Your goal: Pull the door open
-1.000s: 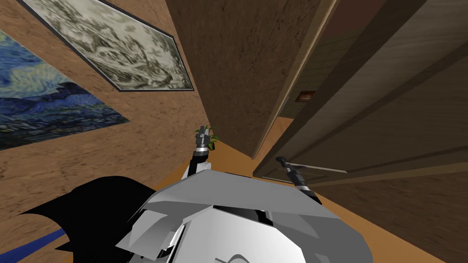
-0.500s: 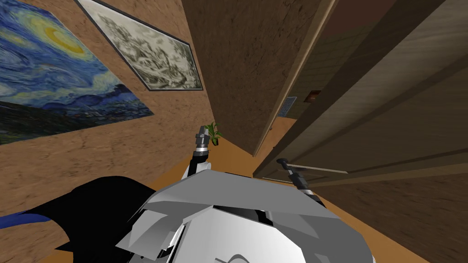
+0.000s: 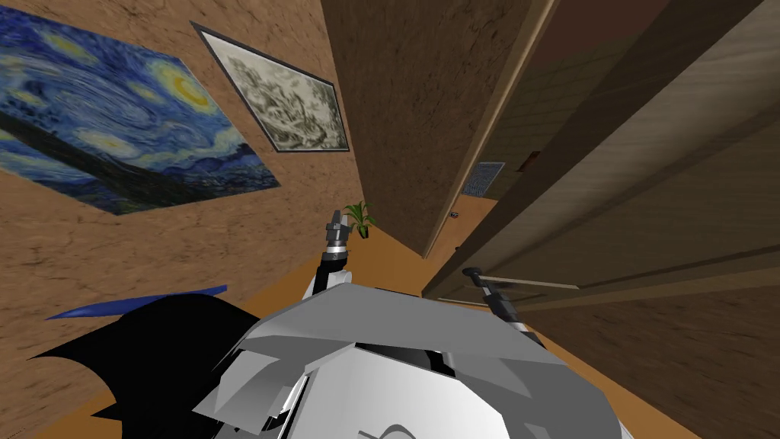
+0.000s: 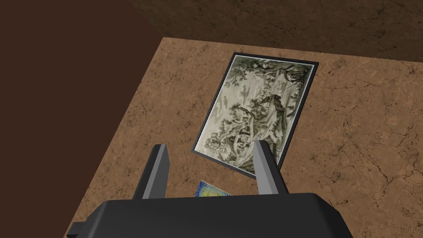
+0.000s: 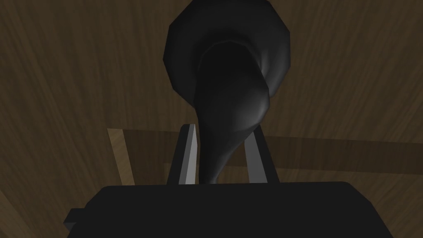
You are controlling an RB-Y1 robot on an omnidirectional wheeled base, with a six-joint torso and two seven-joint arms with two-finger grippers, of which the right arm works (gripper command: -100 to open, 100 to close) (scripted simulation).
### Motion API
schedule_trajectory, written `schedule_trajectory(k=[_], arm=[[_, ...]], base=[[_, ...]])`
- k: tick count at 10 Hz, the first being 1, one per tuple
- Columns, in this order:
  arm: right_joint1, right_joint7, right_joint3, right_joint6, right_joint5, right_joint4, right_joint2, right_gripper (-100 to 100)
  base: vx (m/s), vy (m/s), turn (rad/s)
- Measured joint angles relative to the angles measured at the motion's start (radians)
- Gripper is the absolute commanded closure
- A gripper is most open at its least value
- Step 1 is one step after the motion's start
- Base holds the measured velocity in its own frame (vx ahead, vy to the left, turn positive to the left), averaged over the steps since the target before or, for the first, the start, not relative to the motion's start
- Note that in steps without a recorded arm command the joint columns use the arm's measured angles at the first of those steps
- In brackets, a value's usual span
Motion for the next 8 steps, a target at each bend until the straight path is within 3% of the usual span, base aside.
schedule_trajectory(k=[7, 8], arm=[[0.006, -0.01, 0.012, -0.068, 0.001, 0.045, -0.014, 100], [0.008, -0.012, 0.014, -0.081, 0.002, 0.053, -0.016, 100]], base=[[-0.223, -0.088, 0.17], [-0.09, -0.039, 0.038]])
